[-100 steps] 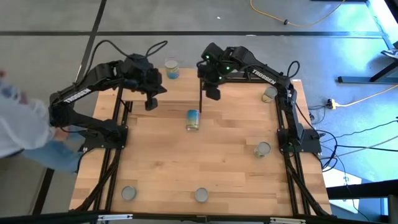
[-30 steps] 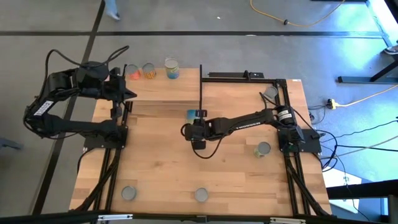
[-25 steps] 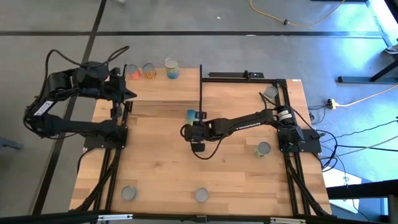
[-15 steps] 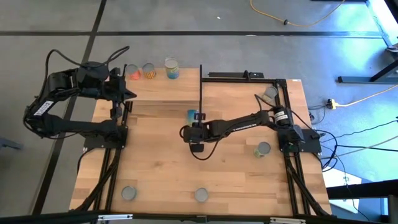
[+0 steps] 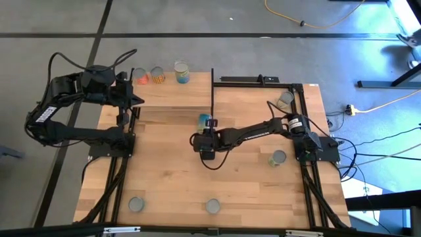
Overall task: Pick and place cans onto a shelf
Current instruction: Put the canned cherries on the shelf
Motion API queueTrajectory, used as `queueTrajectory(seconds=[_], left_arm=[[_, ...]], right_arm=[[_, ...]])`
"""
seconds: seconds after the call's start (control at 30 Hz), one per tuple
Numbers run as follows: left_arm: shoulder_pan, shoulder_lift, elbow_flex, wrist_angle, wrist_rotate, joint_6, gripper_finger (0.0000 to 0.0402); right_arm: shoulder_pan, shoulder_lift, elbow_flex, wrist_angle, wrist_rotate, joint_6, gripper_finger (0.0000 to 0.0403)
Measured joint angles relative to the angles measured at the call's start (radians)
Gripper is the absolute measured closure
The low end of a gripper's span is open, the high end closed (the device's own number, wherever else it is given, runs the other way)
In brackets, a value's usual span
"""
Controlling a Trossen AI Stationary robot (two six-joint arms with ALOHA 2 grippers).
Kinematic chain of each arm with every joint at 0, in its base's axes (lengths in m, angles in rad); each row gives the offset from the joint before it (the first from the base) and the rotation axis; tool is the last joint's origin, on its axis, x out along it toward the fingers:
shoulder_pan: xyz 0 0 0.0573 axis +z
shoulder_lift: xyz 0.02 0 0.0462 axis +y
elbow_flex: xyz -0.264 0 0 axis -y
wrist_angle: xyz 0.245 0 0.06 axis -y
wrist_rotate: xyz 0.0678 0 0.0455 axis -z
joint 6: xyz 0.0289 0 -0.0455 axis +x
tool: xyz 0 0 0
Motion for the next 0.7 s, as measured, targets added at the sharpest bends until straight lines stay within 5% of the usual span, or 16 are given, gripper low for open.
queueTrajectory(seconds=[0.43, 0.7], left_arm=[[0.000, 0.000, 0.000, 0.000, 0.000, 0.000, 0.0401], [0.000, 0.000, 0.000, 0.000, 0.000, 0.000, 0.0401]], right_arm=[[0.000, 0.000, 0.000, 0.009, 0.084, 0.011, 0.0302], [-0.014, -0.001, 0.000, 0.056, 0.042, 0.113, 0.0302]])
